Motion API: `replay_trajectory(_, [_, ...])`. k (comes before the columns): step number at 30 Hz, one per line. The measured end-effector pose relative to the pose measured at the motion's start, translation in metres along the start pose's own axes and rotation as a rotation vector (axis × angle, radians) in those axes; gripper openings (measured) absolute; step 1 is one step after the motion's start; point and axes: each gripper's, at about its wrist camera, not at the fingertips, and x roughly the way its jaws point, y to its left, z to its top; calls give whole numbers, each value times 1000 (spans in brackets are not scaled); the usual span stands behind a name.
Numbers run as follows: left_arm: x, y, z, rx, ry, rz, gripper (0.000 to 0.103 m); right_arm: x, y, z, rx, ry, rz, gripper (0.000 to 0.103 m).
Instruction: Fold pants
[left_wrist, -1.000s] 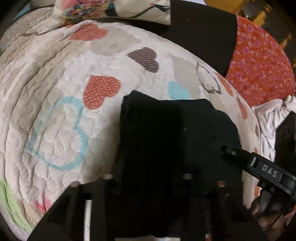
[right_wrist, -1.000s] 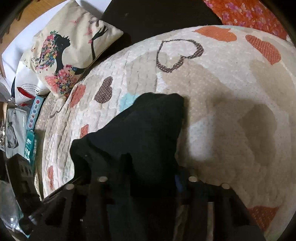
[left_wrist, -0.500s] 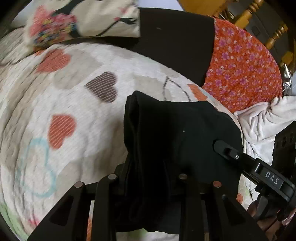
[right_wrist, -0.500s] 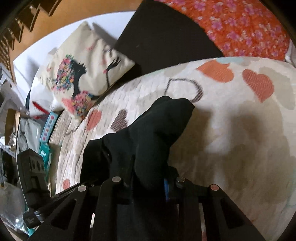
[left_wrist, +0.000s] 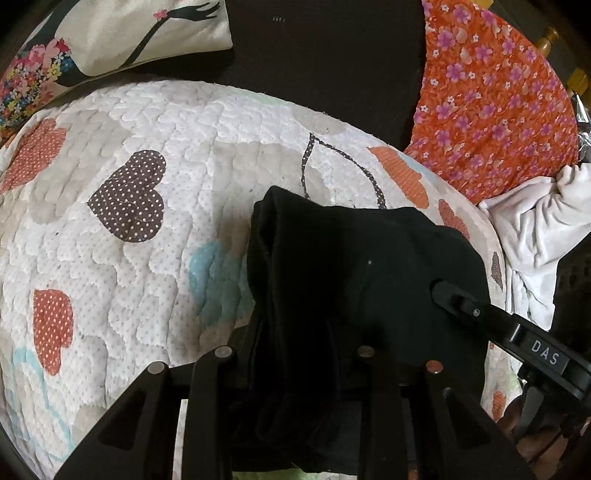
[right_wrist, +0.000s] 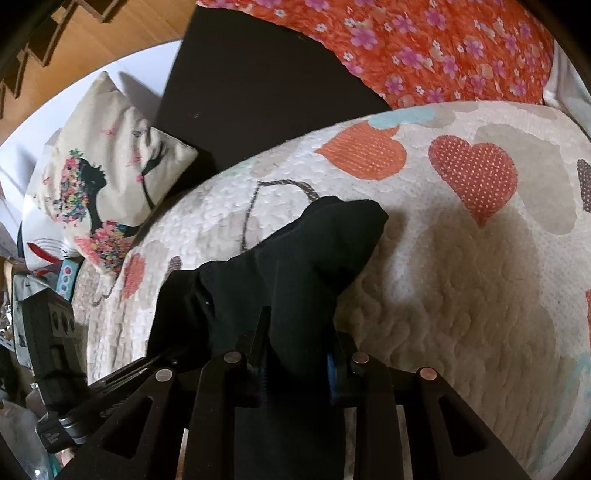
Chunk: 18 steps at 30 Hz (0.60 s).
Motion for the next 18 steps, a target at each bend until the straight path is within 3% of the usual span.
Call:
replay_trajectory(9, [-14, -9, 10, 18, -50, -16, 27, -10, 6, 5, -37, -29, 13, 25])
replay_trajectory(18, [1, -13, 22, 18, -26, 8, 27, -1, 2, 19, -28, -20, 5, 25])
